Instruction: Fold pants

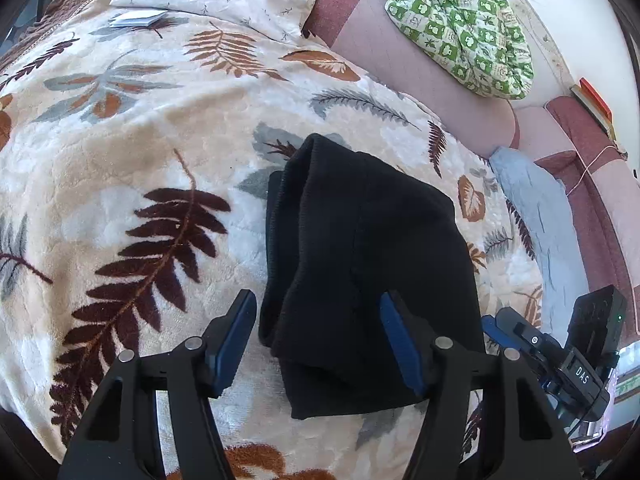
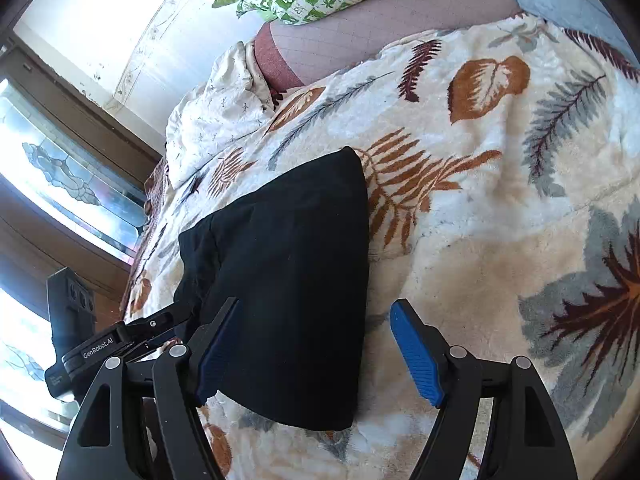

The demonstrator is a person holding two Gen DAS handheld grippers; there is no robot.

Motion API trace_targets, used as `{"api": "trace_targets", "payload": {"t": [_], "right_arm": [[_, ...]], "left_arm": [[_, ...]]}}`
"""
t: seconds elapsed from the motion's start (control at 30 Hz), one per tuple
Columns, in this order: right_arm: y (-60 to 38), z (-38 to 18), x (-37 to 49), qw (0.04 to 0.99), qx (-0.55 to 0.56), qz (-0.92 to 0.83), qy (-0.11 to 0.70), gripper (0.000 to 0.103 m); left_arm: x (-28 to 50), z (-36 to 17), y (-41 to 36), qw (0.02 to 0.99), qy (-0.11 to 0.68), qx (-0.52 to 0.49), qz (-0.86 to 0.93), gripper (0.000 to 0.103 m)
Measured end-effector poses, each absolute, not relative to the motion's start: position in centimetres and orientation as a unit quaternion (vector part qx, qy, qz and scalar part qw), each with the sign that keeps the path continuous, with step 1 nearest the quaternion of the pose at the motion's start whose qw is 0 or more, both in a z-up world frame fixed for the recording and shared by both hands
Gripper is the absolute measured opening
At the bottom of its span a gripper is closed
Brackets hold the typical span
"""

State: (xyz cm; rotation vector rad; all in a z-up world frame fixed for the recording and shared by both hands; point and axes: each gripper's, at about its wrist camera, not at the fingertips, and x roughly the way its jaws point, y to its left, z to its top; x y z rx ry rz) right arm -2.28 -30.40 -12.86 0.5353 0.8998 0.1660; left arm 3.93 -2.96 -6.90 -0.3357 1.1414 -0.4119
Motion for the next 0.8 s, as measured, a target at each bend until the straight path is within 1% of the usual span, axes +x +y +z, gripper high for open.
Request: {"api": "trace_targets", "payload": {"t": [0.03,0.1,0.3,0.43,0.53,0.6,0.7,0.8], "right_arm": [[-30.6,-12.9,-2.1,0.861,0.258,0.081,0.431,0.080],[-30.8,-12.8,-1.8,0.860,0.263,0.084,0.430,0.080],[-31.7,-13.1,-1.0,0.849,0.296,0.099,0.427,0.080],[-32.3,-14.1,0.7,0.835,0.319,0.107,0.436,0.080],[-32.8,-15.3,2.2,0.817,0.350,0.119,0.443,0.081],[-33.0,-16.2,3.1,0.801,0.374,0.132,0.448,0.081],[-32.9,-17.7,4.3,0.782,0.394,0.151,0.459,0.083],[-32.7,-17.9,4.7,0.782,0.399,0.154,0.453,0.085]], "left_arm": [[4.3,-7.0,-3.0,0.805,0.535,-0.165,-0.198,0.064],[5.1,-7.6,-2.9,0.795,0.538,-0.183,-0.213,0.070],[7.7,-10.8,-2.1,0.731,0.571,-0.273,-0.253,0.070],[8.3,-11.8,-1.8,0.713,0.574,-0.302,-0.266,0.070],[8.6,-11.9,-2.1,0.712,0.573,-0.299,-0.274,0.074],[8.7,-11.8,-2.7,0.718,0.569,-0.287,-0.280,0.081],[9.0,-11.5,-3.8,0.732,0.564,-0.254,-0.285,0.088],[9.1,-11.1,-4.9,0.751,0.560,-0.213,-0.277,0.088]]}}
